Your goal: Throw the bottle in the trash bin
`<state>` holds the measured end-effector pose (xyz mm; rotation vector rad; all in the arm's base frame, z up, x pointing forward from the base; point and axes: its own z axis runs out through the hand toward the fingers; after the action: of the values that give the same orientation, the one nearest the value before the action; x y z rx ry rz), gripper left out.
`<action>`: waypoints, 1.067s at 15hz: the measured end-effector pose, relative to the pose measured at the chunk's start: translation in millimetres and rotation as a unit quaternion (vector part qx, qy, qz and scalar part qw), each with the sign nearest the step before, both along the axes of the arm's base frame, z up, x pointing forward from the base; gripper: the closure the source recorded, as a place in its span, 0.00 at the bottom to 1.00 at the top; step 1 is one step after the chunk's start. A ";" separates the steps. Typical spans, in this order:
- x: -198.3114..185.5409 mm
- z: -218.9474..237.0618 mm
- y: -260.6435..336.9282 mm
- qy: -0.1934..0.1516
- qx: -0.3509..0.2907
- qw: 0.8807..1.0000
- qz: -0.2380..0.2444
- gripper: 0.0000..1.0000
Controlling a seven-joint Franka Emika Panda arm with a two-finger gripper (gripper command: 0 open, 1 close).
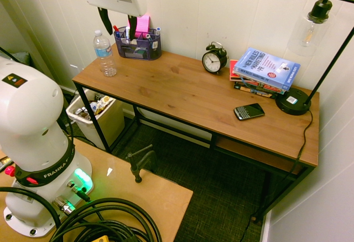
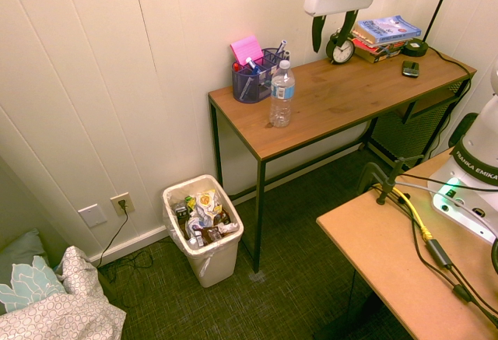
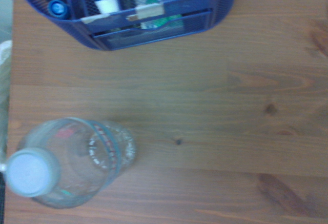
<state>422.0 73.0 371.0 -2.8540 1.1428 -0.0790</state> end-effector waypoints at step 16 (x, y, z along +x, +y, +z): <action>31.7 -52.5 125.4 0.069 -0.034 0.994 0.081 0.00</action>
<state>453.7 198.4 318.6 -3.0427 0.9401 0.0901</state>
